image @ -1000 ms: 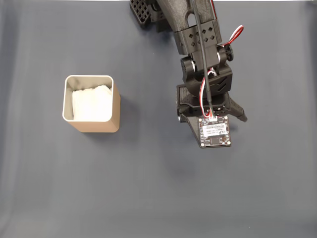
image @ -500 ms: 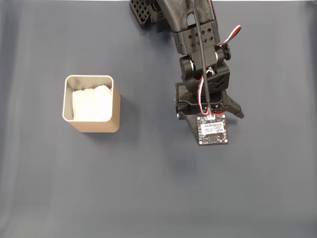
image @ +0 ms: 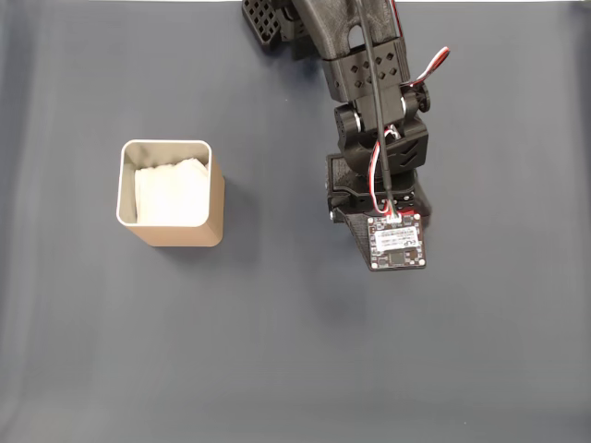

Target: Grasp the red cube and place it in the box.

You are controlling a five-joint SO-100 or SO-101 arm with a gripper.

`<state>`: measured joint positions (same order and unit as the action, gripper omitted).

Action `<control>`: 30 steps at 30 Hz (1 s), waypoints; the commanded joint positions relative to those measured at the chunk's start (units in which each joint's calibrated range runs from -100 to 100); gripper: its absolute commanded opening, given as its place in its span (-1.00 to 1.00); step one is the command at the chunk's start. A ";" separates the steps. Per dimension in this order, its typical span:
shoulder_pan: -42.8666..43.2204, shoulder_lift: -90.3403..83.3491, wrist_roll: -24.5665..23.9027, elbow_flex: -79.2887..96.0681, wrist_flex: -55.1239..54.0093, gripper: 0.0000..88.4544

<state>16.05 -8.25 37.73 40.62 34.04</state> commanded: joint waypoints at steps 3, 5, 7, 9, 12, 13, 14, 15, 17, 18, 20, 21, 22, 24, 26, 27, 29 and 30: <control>-0.04 -3.39 1.03 -0.51 -0.10 -0.68; -0.11 -3.74 1.42 -0.24 -0.10 -0.73; -0.18 -4.00 1.56 -0.15 0.06 -0.75; -0.32 -4.34 1.66 -0.15 0.06 -0.78; -0.53 -4.86 1.76 -0.15 0.23 -0.79; -0.53 -5.04 1.90 -0.15 0.31 -0.81; -0.60 -5.30 2.00 -0.05 0.47 -0.83; -0.68 -5.64 2.10 0.04 0.64 -0.85; -0.75 -6.42 2.39 0.49 0.80 -0.89; -0.82 -6.94 2.54 0.77 0.96 -0.90; -0.89 -7.98 2.93 1.13 1.38 -0.91; -0.89 -8.41 3.08 1.13 1.79 -0.92; -0.96 -9.10 3.22 1.13 2.36 -0.92; -1.03 -10.49 3.66 1.13 3.51 -0.92; -1.24 -12.39 4.44 1.04 5.64 -0.93; -1.39 -13.43 4.79 0.77 6.96 -0.93; -1.74 -15.59 5.57 0.31 9.58 -0.94; -1.95 -16.72 5.96 -0.15 11.31 -0.95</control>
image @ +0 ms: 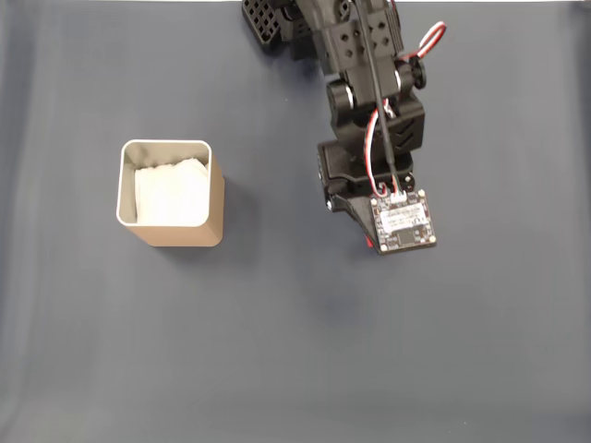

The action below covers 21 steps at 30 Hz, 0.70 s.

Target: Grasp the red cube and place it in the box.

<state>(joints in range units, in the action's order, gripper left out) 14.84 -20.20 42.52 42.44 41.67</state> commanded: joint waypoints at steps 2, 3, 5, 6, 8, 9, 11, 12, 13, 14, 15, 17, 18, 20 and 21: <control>-1.25 -7.02 1.95 -2.88 7.44 -0.96; -1.53 -8.06 2.20 -3.61 9.50 -0.96; -1.96 -9.88 2.74 -5.07 14.09 -0.97; -2.24 -10.74 2.83 -5.89 16.06 -0.98; -2.95 -12.30 2.88 -7.71 19.84 -0.98; -3.31 -12.91 2.88 -8.89 21.81 -0.99; -4.23 -13.77 2.88 -11.36 25.58 -1.00; -4.87 -13.94 2.88 -12.81 27.39 -1.00; -5.58 -14.12 2.98 -14.18 29.03 -1.00; -6.29 -14.29 3.13 -15.64 30.67 -1.00; -7.14 -14.29 3.37 -17.19 32.23 -1.00; -8.84 -14.38 3.81 -20.38 34.94 -1.00; -9.70 -14.29 4.05 -21.93 36.09 -1.00; -11.26 -13.94 4.44 -25.12 38.14 -1.00; -12.11 -13.77 4.69 -26.58 39.12 -1.00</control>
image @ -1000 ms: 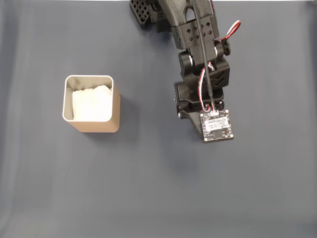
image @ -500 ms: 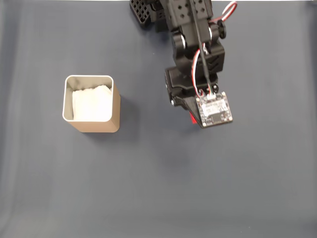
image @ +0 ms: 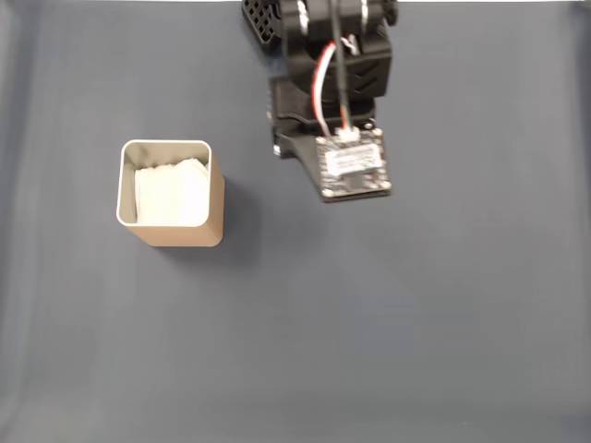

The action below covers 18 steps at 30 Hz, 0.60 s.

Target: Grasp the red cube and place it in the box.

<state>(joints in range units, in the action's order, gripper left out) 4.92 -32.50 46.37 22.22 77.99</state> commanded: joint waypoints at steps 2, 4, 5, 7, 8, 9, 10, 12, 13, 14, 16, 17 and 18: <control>-3.75 -0.95 1.22 -9.19 4.86 -1.00; -5.38 -0.69 1.61 -11.37 6.18 -1.00; -6.24 -0.60 1.86 -12.10 6.42 -1.00; -8.01 -0.34 2.39 -13.11 6.50 -1.00; -8.86 -0.17 2.64 -13.47 6.42 -1.00; -9.72 0.00 2.78 -13.93 6.18 -1.00; -10.64 0.26 3.03 -14.20 5.93 -1.00; -12.34 0.61 3.37 -14.47 5.19 -1.00; -13.19 0.78 3.47 -14.47 4.86 -1.00; -14.05 0.96 3.61 -14.47 4.70 -1.00; -15.68 1.22 3.76 -14.47 4.62 -1.00; -16.46 1.30 3.81 -14.38 4.62 -1.00; -17.24 1.39 3.86 -14.20 4.62 -1.00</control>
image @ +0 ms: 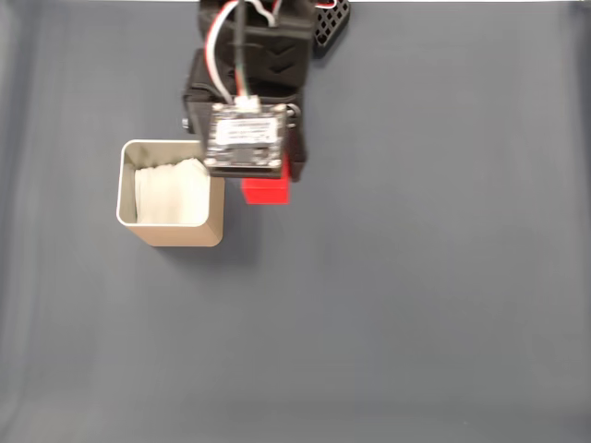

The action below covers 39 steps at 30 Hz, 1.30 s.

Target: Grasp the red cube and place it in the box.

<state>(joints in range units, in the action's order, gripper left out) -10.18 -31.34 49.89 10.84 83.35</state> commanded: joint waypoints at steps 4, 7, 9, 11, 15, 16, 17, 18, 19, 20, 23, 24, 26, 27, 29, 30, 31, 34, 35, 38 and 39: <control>-5.19 0.49 0.68 -2.36 -0.83 -1.00; -7.39 1.10 1.03 -2.27 -1.32 -1.00; -8.81 1.53 1.27 -2.27 -2.06 -1.00; -10.09 2.05 1.51 -2.27 -2.80 -1.00; -12.14 2.83 1.86 -2.27 -3.86 -1.00; -12.57 3.09 1.95 -2.27 -3.95 -1.00; -13.00 3.17 2.05 -2.27 -4.03 -1.00; -13.35 3.35 2.15 -2.27 -4.19 -1.00; -13.64 3.52 2.15 -2.27 -4.44 -1.00; -13.92 3.61 2.15 -2.27 -4.77 -1.00; -14.56 3.86 2.20 -2.27 -5.75 -1.00; -14.63 3.95 2.15 -2.27 -6.24 -1.00; -14.91 4.12 2.15 -2.27 -6.82 -1.00; -14.98 4.21 2.15 -2.27 -6.98 -1.00; -15.34 4.38 2.15 -2.27 -7.15 -1.00; -15.48 4.38 2.20 -2.27 -7.23 -1.00; -15.69 4.47 2.20 -2.27 -7.31 -1.00; -16.19 4.73 2.25 -1.90 -7.72 -1.00; -16.33 4.82 2.25 -1.72 -7.97 -1.00; -16.90 4.99 2.34 -1.08 -8.95 -1.00; -17.11 5.08 2.34 -0.90 -9.20 -1.00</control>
<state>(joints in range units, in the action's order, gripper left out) -26.57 -26.08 51.89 10.84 75.30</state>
